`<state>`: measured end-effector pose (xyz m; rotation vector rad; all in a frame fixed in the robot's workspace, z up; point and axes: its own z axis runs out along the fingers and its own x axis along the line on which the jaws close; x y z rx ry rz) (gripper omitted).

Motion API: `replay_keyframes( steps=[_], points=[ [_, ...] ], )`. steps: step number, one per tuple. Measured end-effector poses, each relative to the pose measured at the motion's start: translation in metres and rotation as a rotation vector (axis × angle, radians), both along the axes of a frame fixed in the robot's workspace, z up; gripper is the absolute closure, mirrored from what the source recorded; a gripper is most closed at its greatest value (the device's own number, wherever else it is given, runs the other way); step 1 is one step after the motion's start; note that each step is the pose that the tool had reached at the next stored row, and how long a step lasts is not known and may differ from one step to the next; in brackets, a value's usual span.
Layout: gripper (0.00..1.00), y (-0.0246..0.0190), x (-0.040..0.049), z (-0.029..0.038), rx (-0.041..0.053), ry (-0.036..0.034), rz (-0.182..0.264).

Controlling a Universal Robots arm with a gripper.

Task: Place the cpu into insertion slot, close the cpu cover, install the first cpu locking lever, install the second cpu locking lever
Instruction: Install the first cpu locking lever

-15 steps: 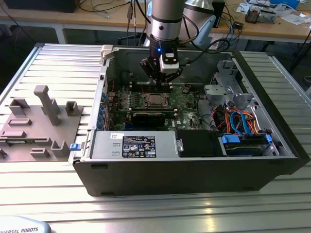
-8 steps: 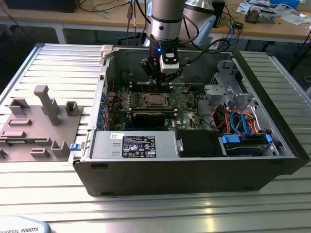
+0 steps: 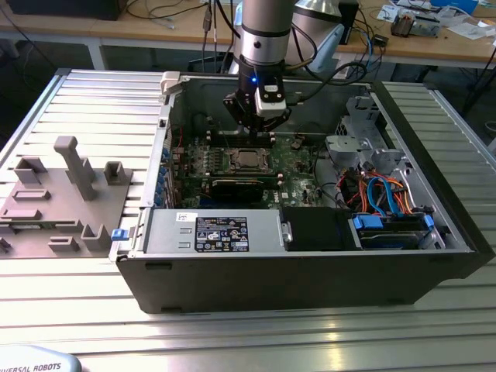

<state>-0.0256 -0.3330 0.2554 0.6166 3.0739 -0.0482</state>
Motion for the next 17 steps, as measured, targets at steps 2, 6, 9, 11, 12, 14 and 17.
replay_keyframes(
  steps=[2,6,9,11,12,14,17],
  points=[
    [0.89,0.0,0.0,0.0,0.0,0.0,0.001],
    [0.89,0.0,0.0,-0.0001,-0.0001,0.0,0.004],
    [0.89,0.0,0.0,-0.0001,0.0,0.0,0.006],
    [0.89,0.0,0.0,-0.0001,0.0,0.0,0.007],
    [0.89,0.0,0.0,-0.0001,-0.0001,0.0,0.008],
    [0.89,0.0,0.0,-0.0002,0.0,0.0,0.009],
    [0.89,0.0,0.0,-0.0002,-0.0001,0.0,0.012]
  ],
)
